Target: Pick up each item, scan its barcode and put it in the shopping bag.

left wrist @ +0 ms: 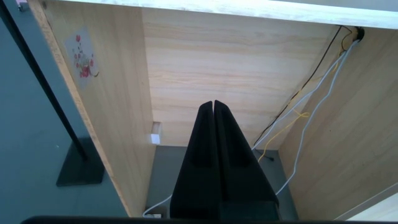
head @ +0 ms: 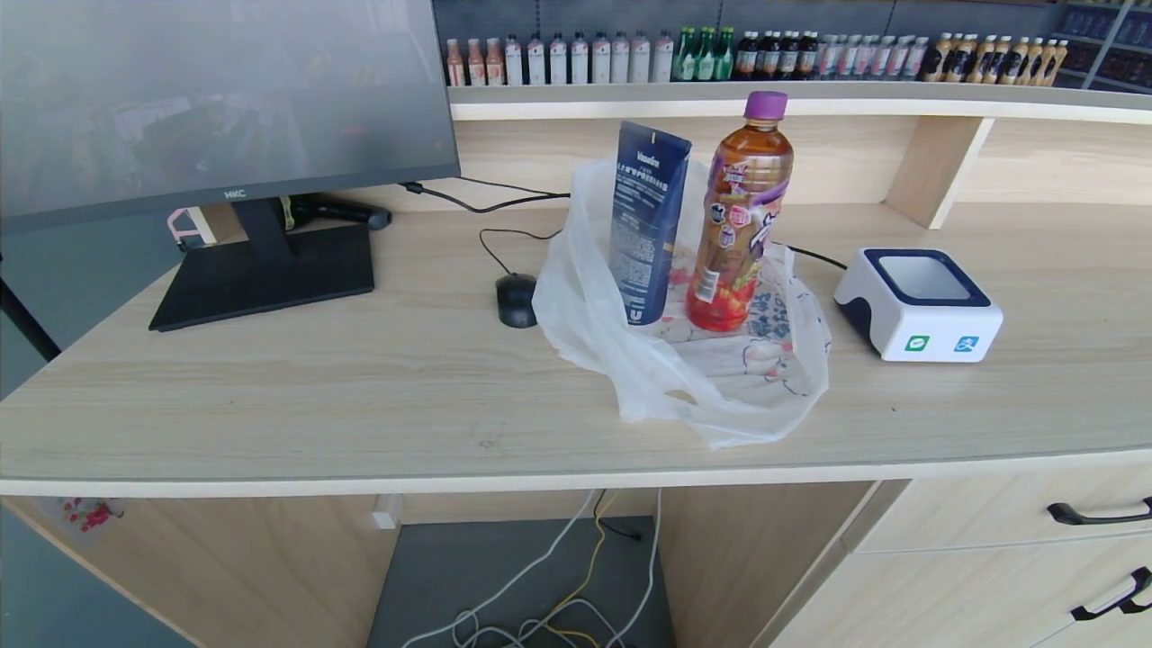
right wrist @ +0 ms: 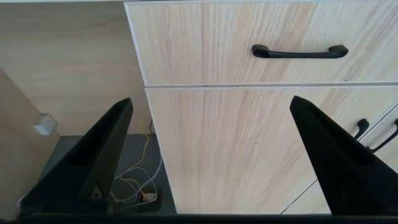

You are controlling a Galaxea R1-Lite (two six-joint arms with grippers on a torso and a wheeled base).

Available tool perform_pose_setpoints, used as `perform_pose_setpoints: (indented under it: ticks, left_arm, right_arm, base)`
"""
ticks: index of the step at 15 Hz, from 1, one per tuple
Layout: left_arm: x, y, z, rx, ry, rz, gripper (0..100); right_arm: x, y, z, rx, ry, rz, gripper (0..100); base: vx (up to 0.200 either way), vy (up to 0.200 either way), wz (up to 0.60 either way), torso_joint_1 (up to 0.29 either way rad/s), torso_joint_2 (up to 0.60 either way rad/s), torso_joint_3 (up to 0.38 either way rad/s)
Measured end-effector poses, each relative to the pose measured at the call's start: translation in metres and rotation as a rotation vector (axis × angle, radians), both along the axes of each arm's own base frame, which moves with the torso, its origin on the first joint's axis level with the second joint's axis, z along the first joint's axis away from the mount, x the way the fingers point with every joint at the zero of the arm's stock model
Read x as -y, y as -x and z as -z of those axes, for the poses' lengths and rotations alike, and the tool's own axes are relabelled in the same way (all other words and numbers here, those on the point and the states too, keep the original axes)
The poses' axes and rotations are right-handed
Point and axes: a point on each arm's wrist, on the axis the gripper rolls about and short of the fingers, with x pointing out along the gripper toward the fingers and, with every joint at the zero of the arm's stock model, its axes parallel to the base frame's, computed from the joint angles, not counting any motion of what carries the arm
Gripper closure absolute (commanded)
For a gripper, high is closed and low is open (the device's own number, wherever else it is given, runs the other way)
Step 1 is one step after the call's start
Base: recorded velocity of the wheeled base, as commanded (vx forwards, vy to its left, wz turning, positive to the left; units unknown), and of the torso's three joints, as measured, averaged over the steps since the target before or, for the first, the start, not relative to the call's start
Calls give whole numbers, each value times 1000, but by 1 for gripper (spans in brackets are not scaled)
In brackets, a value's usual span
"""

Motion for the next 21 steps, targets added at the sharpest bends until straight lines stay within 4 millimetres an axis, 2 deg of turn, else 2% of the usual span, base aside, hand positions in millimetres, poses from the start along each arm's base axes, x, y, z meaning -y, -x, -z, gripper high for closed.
perform_pose_setpoints:
  ticks: [3, 7, 21]
  left_arm:
    - [0, 0, 0, 0, 2, 0, 100]
    - [0, 0, 0, 0, -2, 0, 100]
    - [0, 0, 0, 0, 7, 0, 100]
  right_arm:
    - [0, 0, 0, 7, 0, 1, 0]
    - [0, 1, 0, 7, 0, 1, 0]
    - [0, 1, 0, 8, 0, 2, 0]
  base:
    - [-200, 0, 0, 6, -1, 1]
    - [0, 0, 0, 0, 0, 0]
    - [0, -200, 0, 5, 2, 2]
